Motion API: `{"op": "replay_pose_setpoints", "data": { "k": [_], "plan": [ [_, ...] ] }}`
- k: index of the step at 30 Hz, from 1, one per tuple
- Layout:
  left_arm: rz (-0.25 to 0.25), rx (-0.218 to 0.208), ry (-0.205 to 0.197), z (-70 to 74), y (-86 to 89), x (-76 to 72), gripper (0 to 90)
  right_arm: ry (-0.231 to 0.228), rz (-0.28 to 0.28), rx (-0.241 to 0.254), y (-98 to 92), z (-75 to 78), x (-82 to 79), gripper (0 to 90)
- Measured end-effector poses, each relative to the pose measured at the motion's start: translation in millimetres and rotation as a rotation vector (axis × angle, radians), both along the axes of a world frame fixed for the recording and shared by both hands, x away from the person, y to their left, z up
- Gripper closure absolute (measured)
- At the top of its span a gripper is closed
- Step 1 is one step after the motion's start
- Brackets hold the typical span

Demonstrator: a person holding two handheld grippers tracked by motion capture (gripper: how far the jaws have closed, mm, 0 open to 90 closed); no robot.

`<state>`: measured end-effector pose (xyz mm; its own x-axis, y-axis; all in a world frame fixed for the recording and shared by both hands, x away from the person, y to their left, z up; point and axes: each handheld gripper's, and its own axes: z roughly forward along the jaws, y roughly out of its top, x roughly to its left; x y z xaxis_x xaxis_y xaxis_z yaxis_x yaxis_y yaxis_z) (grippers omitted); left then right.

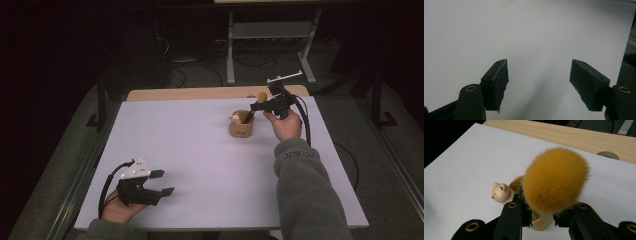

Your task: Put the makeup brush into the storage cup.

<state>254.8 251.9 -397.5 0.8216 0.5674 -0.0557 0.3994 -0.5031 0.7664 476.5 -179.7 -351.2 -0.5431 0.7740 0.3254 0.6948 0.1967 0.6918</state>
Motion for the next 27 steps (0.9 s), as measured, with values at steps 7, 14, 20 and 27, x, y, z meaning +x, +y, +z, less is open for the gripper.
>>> {"op": "replay_pose_setpoints", "data": {
  "k": [7,14,20,27],
  "plan": [
    [0.001,0.0,0.002,0.0,0.0,0.1,30.8,-0.005,-0.011,0.032,-4.3,-3.8,-1.8,70.0],
    [0.0,-0.001,0.004,-0.1,-0.5,0.3,30.7,0.004,-0.007,0.057,-8.0,-5.8,-3.4,67.8],
    [-0.001,-0.001,0.001,0.0,-0.8,0.0,30.6,0.005,-0.002,0.04,-6.6,-7.0,-5.0,61.8],
    [0.001,-0.001,0.001,0.1,-0.5,0.2,30.5,-0.01,0.0,0.05,-9.4,-3.8,-8.4,48.5]
  ]
}}
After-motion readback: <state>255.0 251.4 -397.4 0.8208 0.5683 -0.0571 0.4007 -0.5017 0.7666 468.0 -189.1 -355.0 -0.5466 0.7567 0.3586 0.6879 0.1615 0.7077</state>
